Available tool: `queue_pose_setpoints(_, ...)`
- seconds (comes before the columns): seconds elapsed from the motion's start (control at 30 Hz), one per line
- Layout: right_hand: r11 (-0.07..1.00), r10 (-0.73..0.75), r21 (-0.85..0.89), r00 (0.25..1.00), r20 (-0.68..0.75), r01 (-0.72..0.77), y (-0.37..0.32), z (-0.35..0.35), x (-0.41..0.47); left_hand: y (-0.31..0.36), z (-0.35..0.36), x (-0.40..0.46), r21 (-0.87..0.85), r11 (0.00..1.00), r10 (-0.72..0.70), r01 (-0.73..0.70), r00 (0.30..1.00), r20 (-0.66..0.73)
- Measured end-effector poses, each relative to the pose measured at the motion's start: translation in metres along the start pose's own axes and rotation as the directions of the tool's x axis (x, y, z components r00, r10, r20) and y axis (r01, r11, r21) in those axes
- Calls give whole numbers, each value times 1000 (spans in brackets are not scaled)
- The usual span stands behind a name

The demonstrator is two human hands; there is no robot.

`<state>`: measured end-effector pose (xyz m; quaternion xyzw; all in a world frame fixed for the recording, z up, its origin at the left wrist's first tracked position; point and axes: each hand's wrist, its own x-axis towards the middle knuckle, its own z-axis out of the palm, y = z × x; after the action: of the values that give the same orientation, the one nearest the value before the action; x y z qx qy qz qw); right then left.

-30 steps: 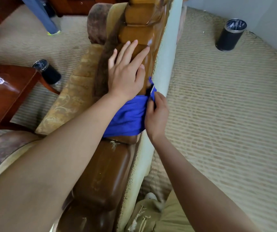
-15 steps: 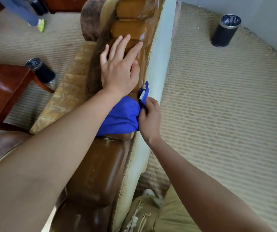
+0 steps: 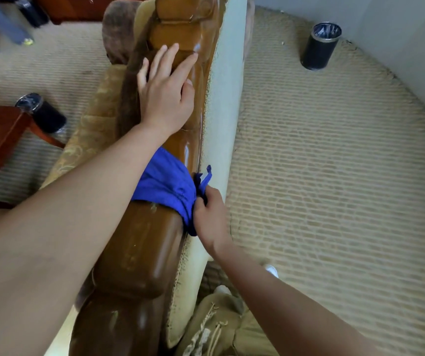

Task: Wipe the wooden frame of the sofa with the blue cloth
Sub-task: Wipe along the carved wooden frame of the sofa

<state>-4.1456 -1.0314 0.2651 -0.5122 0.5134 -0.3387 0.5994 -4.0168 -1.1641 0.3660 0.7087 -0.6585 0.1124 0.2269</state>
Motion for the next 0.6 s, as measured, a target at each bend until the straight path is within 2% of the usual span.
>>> queue_pose_setpoints(0.17,995,-99,-29,992,-82,97,-46,-1,58,2,0,2,0,1000,-8,8,1000,-10)
queue_pose_setpoints(0.27,995,-95,-7,989,-111,95,-79,-14,89,2,4,0,36,999,2,-1,1000,-27)
queue_pose_setpoints(0.47,990,-127,-79,986,-105,119,-76,-13,86,4,5,-1,65,998,10,-7,999,-49)
queue_pose_setpoints(0.6,968,-183,-194,978,-101,161,-77,-9,73,5,2,0,40,999,-8,9,1000,-24)
